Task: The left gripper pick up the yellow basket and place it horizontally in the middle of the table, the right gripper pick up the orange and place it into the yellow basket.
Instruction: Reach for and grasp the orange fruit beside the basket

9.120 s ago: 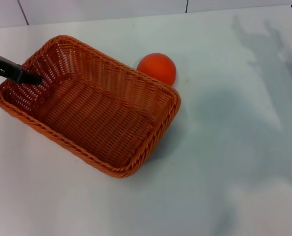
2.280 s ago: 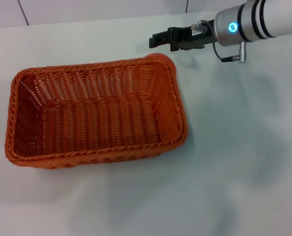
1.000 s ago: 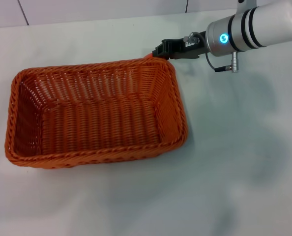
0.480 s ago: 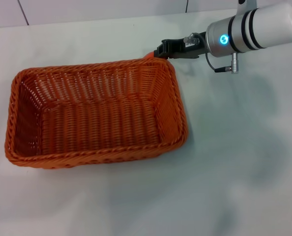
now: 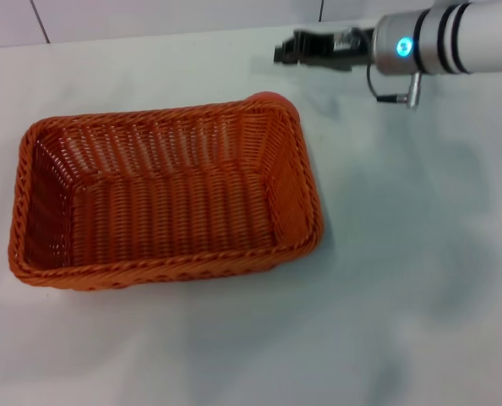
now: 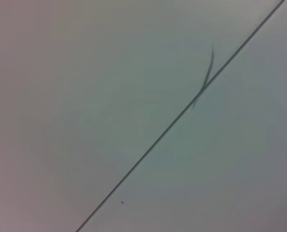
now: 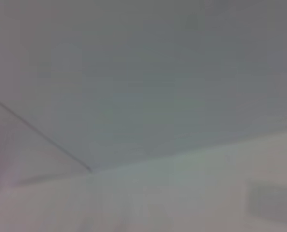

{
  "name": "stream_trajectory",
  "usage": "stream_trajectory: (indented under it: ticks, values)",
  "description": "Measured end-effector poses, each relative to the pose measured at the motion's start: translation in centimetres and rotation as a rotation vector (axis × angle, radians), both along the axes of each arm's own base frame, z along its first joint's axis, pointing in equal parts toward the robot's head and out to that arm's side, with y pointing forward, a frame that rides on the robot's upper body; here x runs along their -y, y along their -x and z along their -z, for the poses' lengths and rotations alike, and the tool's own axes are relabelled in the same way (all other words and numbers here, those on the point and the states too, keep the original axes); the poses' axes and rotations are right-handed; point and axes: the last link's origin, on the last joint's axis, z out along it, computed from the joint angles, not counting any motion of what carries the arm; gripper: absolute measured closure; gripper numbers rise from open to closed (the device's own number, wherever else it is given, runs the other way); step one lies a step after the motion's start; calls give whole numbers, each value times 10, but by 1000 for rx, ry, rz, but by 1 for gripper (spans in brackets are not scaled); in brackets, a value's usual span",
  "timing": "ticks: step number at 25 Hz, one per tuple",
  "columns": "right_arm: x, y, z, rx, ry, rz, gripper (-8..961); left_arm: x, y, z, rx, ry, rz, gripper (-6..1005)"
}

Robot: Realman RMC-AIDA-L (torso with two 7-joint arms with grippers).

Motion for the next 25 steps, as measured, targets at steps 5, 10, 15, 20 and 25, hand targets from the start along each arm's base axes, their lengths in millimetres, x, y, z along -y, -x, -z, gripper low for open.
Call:
stream_trajectory:
  ticks: [5, 10, 15, 20, 25]
  values:
    - [1, 8, -11, -138, -74, -64, 788, 1, -2, 1, 1, 1, 14, 259]
    - [2, 10, -10, -110, -51, -88, 762, 1, -2, 1, 5, 4, 17, 259]
    - [-3, 16, -12, -70, 15, -51, 736, 2, -5, 4, 17, 11, 30, 259]
    - [-7, 29, -15, -8, 108, -28, 710, 3, -9, 7, 26, 22, 59, 259]
    - [-9, 37, -17, 37, 171, -4, 488, 4, -14, 7, 25, 27, 96, 259]
